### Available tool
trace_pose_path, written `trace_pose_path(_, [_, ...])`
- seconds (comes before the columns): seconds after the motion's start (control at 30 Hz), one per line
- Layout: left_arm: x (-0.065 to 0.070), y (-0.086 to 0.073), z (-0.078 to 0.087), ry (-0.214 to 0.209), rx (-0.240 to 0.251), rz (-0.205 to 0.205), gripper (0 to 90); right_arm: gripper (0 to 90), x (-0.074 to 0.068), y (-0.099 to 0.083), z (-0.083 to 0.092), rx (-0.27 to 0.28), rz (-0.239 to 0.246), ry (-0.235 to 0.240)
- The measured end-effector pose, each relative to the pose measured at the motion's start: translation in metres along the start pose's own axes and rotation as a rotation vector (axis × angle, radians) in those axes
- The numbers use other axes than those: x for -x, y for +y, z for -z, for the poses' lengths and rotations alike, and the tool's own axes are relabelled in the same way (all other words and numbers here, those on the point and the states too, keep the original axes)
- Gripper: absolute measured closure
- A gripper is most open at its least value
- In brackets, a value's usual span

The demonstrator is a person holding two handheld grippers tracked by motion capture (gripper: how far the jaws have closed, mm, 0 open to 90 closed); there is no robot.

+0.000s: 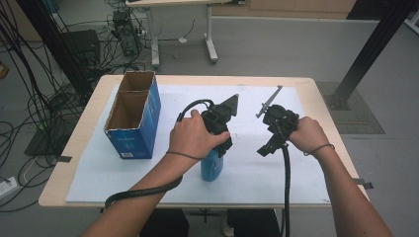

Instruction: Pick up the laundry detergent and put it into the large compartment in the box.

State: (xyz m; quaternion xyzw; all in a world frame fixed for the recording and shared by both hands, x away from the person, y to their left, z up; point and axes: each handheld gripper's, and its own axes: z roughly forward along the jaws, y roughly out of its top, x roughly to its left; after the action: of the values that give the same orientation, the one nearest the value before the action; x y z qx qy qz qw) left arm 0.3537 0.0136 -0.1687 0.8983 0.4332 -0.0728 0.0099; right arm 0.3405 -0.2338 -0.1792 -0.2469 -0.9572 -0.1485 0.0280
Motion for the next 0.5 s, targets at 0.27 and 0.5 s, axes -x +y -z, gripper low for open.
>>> trace_pose_path(0.27, [-0.0002, -0.0004, 0.0000, -0.001, 0.001, -0.001, 35.6, 3.9, 0.0000, 0.0002, -0.0001, 0.001, 0.002, 0.000])
trace_pose_path(0.5, [0.0001, -0.0015, 0.0002, 0.000, 0.006, 0.000, 35.7, 3.9, 0.0000, -0.0008, -0.0001, 0.004, 0.000, -0.001])
